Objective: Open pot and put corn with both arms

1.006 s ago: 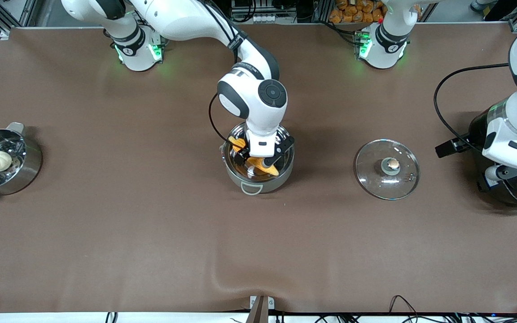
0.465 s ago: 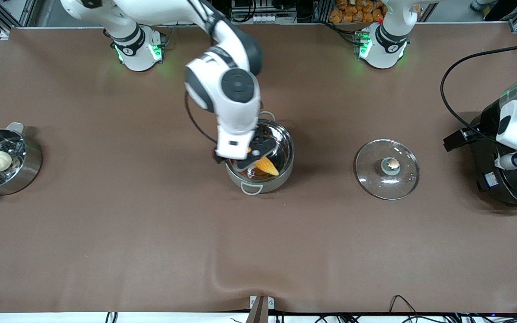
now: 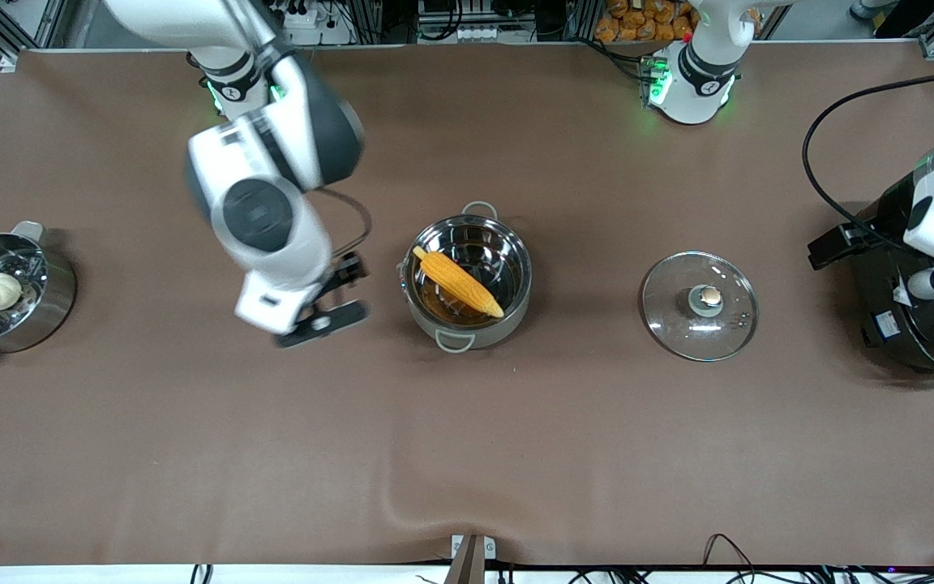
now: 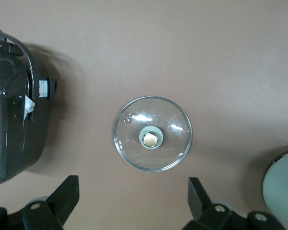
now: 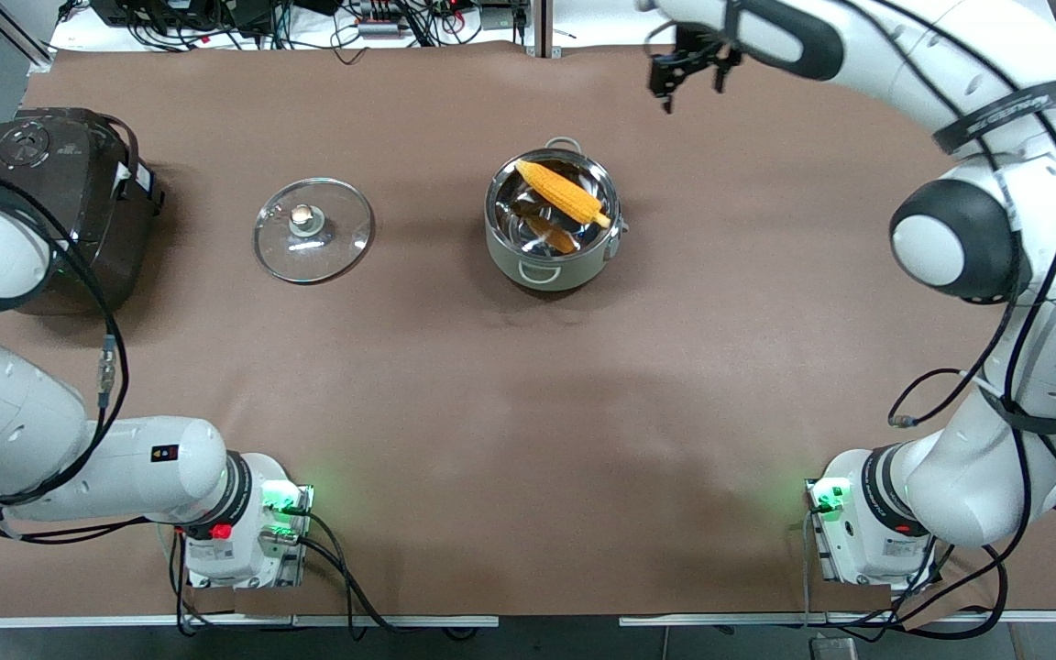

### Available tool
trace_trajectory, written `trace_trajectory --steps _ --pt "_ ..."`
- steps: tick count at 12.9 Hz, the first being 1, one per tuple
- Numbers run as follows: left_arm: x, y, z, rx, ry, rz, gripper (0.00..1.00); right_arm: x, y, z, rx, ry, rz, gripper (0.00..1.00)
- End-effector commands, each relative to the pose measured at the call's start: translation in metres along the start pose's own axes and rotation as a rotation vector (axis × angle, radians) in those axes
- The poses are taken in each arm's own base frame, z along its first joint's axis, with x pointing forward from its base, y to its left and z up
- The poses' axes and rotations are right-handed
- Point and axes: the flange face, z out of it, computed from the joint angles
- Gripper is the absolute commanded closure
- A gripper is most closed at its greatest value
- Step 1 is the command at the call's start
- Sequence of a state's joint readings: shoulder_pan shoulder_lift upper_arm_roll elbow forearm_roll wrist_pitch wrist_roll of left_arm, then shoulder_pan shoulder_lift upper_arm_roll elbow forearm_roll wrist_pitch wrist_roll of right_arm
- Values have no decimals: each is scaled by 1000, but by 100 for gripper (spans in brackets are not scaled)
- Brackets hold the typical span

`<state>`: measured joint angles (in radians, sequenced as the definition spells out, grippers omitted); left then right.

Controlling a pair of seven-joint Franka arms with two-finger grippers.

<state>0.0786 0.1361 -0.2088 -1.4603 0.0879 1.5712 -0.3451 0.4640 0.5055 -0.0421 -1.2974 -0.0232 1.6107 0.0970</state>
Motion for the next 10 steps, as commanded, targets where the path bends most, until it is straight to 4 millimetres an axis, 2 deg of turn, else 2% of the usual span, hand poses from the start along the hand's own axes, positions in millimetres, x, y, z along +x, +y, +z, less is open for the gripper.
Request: trace_trajectory --steps 1,6,8,10 --pt "-16 -4 -11 -16 19 63 0 -26 61 1 46 -25 79 0" --pt "-31 -4 -22 -18 31 75 0 -92 139 -22 90 37 121 0" --pt "-36 -3 -27 -33 34 76 0 -121 176 -45 87 79 128 0" --pt "-36 -4 -29 -33 36 98 0 -151 202 -70 77 116 158 0"
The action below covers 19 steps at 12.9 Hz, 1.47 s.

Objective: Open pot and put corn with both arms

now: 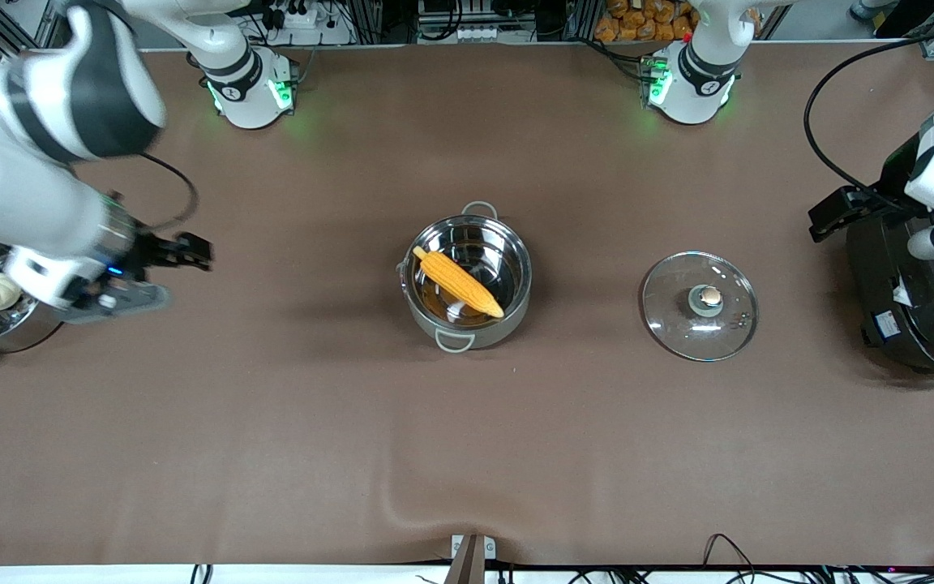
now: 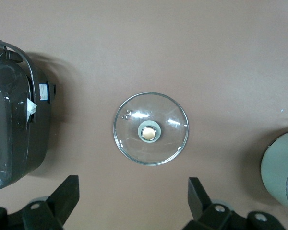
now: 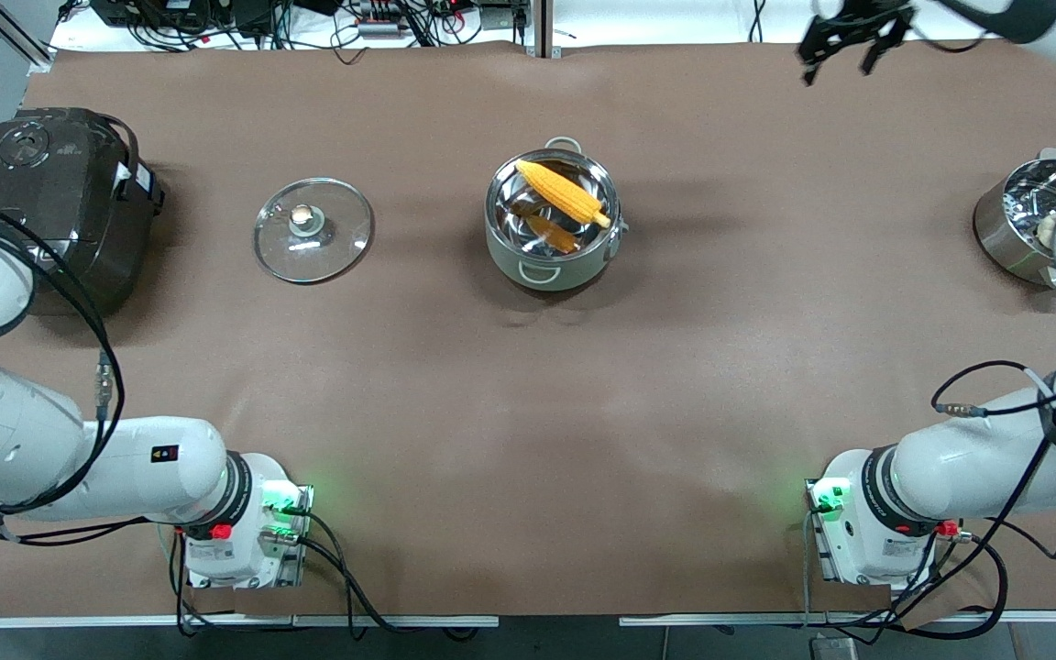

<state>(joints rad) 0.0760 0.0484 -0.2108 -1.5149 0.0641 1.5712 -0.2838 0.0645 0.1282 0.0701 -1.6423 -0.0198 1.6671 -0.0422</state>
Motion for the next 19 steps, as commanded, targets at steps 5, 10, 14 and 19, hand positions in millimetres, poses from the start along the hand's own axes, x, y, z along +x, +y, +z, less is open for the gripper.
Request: trace_trajectory --steps 5,10,14,19 --pt "-11 -1 -9 -18 1 50 0 -85 74 -73 2 72 106 0" --pt "-13 1 -11 -44 -6 51 0 -97 103 -87 14 69 96 0" --pt "-13 1 -11 -44 -6 49 0 -97 101 -93 23 83 108 0" --pt "-13 1 -12 -44 -8 49 0 -101 101 -95 35 82 113 0"
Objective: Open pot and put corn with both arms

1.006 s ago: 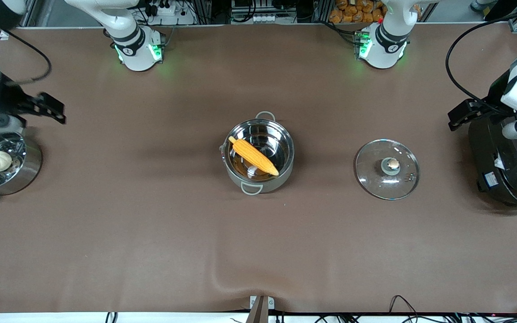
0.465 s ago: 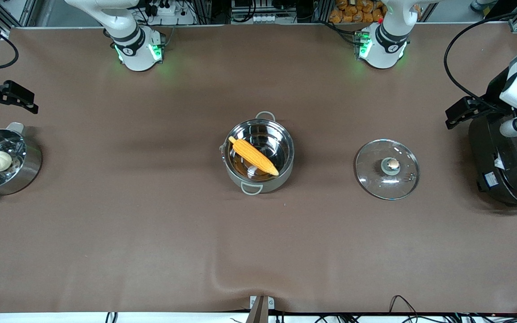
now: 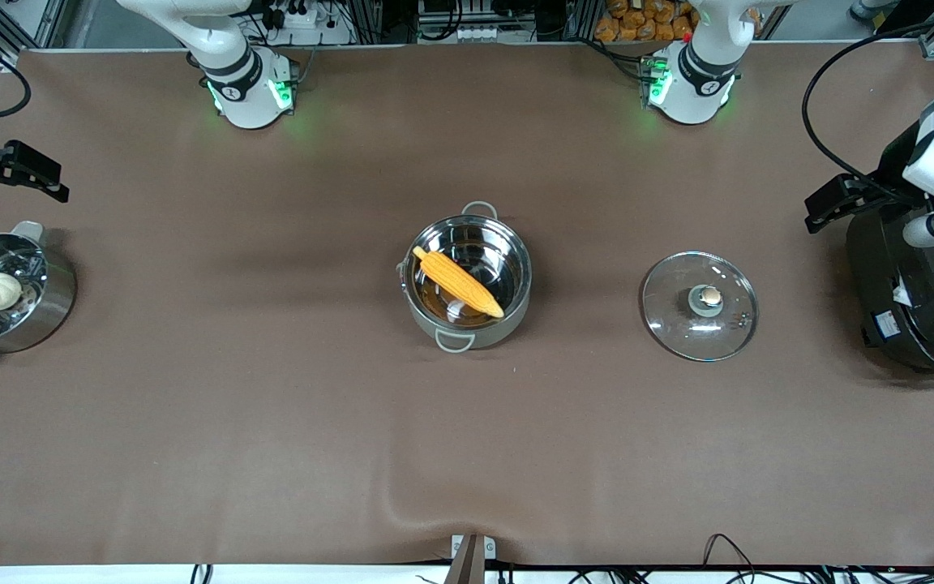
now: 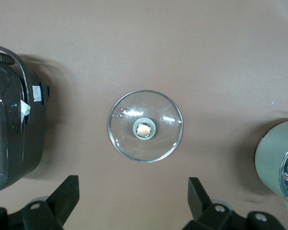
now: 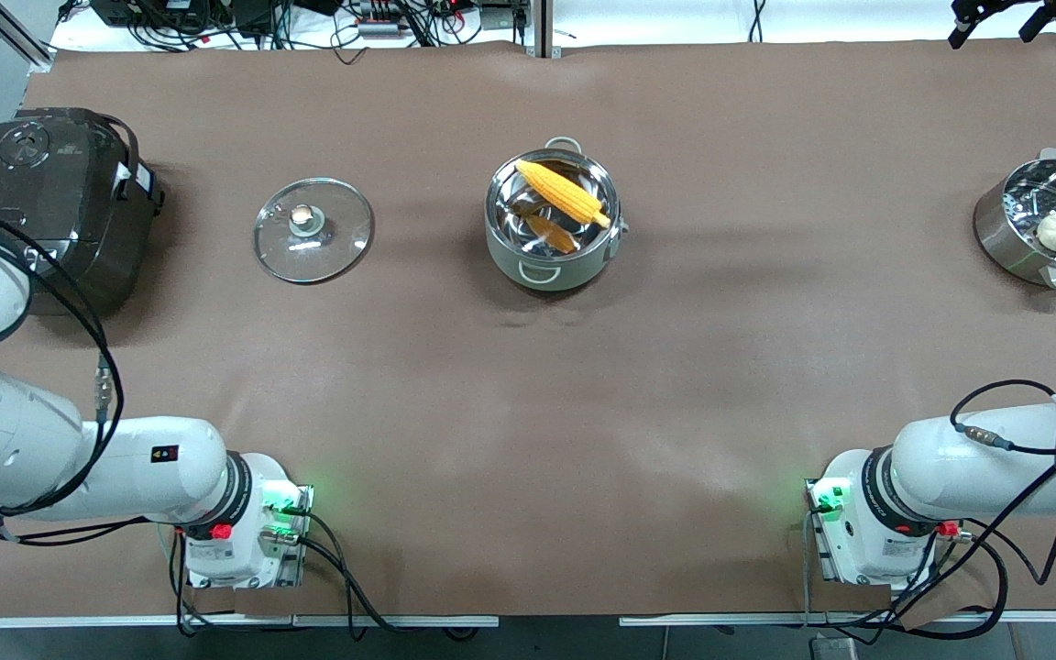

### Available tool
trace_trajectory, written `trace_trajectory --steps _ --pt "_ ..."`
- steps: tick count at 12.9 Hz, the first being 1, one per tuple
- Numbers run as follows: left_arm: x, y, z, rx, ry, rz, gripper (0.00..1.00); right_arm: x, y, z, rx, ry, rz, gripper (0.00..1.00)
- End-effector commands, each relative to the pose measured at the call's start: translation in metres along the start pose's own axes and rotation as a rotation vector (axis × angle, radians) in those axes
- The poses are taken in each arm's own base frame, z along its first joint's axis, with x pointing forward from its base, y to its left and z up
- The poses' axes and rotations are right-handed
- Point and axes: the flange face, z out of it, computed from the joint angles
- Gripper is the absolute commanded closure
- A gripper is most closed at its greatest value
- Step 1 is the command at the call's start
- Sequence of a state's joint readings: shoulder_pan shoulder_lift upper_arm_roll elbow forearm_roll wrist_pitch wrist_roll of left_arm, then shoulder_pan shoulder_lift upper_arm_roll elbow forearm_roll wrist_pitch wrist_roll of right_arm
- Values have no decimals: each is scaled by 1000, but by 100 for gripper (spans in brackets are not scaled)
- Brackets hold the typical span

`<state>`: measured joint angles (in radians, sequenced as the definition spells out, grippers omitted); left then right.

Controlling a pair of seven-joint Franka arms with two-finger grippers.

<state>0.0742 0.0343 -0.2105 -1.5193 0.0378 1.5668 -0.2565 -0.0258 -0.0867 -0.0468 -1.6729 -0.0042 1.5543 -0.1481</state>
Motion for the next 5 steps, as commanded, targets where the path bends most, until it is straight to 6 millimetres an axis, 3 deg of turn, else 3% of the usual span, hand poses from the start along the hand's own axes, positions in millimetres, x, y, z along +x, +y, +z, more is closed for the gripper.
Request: trace_trajectory --steps 1,5 --pt "-8 -1 -6 -19 -9 21 0 -8 -1 -9 17 10 9 0" --pt "-11 -2 -11 -19 0 10 0 -11 5 -11 16 12 21 0"
